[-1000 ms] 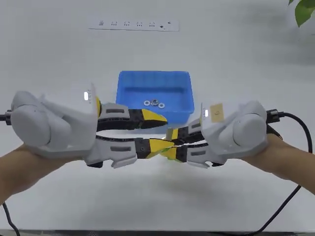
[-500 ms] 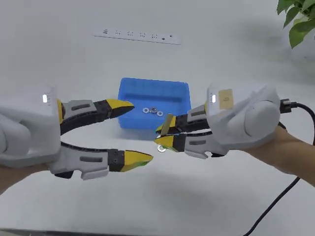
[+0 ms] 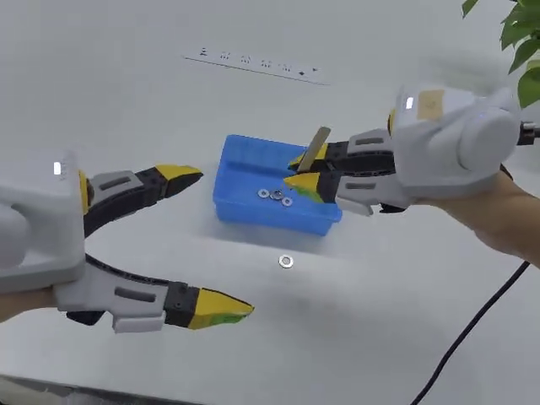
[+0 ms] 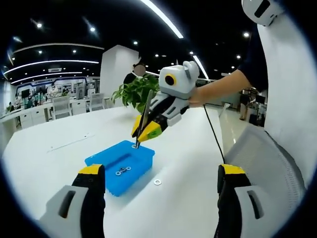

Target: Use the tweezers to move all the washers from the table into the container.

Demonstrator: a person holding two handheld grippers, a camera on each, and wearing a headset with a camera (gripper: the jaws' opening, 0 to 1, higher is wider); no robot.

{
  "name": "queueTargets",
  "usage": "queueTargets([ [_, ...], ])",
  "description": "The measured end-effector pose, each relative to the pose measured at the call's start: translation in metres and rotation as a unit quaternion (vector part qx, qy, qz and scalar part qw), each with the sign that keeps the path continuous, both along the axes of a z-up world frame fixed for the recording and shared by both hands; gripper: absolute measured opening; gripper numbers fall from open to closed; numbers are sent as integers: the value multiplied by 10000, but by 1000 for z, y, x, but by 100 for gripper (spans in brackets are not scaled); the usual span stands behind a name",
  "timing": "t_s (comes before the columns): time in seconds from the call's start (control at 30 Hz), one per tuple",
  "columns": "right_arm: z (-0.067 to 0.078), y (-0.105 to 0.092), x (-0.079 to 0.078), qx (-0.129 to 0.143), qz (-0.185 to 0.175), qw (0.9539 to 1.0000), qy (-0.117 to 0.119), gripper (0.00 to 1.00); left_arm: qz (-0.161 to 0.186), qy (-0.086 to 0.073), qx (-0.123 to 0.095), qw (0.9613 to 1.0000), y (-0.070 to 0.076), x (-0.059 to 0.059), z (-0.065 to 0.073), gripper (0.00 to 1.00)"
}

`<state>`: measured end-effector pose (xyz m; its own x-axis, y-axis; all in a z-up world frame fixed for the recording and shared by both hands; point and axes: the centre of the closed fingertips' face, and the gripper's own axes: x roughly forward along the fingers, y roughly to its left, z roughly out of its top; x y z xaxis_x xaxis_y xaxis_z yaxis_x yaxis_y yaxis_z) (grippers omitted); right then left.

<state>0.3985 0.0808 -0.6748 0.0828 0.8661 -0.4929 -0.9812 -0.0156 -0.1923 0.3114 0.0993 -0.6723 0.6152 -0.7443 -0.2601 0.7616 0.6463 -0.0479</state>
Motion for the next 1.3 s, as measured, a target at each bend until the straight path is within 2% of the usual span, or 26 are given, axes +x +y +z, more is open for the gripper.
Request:
queueTargets([
  [0.1,-11,9,17,-25,-124,9999,117,10,43,-41,-39,10000,5,3,1,100],
  [0.13,-14,12,21,-31,-147,9998,145,10,89,-2,-136,9999,7,4,3,100],
  [0.27,-31,20,32,-117,-193,9994,257,10,97,11,-66,9999,12,5,2,100],
  [0.37,-50,24,36,-302,-162,9991,265,10,184,-11,-79,9998,16,7,3,100],
  [0.47,-68,24,37,-411,-176,9983,364,10,275,53,-93,9996,22,10,-1,100],
  [0.57,-80,21,38,-546,-162,9978,348,10,329,103,-58,9994,25,12,-5,100],
  [0.7,-87,18,38,-565,-158,9974,423,10,383,176,-88,9991,24,14,-8,100],
  [0.83,-87,20,38,-505,-200,9974,465,10,397,182,-147,9989,22,14,-7,100],
  [1.3,-91,20,35,-570,-163,9974,410,11,401,242,-119,9988,21,9,-11,100],
])
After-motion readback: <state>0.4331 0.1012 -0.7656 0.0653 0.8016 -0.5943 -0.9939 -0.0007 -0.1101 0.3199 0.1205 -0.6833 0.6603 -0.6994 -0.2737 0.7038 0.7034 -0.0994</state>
